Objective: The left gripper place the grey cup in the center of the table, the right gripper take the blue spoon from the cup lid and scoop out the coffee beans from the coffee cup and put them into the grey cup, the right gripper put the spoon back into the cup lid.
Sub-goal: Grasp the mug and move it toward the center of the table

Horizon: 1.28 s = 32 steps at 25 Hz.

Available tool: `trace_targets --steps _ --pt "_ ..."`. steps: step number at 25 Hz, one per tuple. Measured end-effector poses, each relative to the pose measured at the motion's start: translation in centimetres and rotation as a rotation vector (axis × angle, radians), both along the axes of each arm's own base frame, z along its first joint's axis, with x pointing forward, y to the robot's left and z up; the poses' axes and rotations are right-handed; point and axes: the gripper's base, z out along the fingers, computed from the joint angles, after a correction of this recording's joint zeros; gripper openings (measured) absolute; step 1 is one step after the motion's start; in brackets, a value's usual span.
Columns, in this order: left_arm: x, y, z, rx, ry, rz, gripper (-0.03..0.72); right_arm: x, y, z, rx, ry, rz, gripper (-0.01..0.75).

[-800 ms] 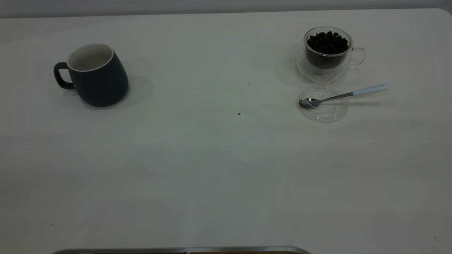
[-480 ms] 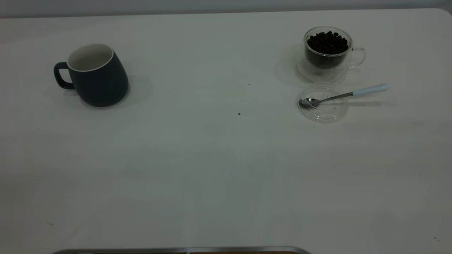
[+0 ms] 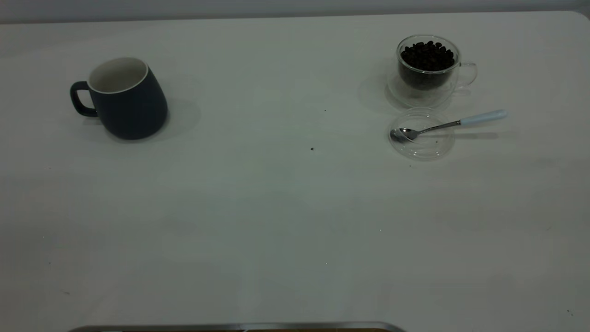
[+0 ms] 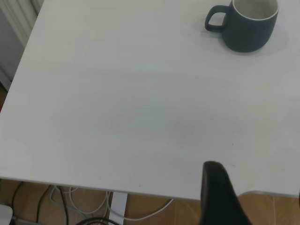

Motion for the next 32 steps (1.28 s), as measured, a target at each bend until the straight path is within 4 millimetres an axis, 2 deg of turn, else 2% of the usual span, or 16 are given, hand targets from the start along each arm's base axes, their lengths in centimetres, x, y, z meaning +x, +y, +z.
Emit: trace_targets --steps 9,12,16,19,24,28,32 --pt "0.0 0.0 0.0 -0.001 0.000 0.001 0.474 0.0 0.0 0.0 0.000 0.000 0.000 0.557" --pt "0.0 0.0 0.1 -0.055 -0.006 0.044 0.467 0.0 0.0 0.0 0.000 0.000 0.000 0.557" --pt "1.5 0.2 0.8 -0.115 0.108 0.118 0.454 0.0 0.0 0.0 0.000 0.000 0.000 0.557" --pt "4.5 0.4 1.6 -0.129 0.199 0.129 0.454 0.0 0.0 0.0 0.000 0.000 0.000 0.557" --pt "11.9 0.9 2.6 -0.131 0.219 0.116 0.452 0.0 0.0 0.0 0.000 0.000 0.000 0.557" --pt "17.6 1.6 2.6 -0.101 0.271 0.134 0.452 0.0 0.0 0.0 0.000 0.000 0.000 0.557" --pt "23.0 2.3 1.6 -0.062 0.325 0.140 0.452 0.0 0.0 0.0 0.000 0.000 0.000 0.557"
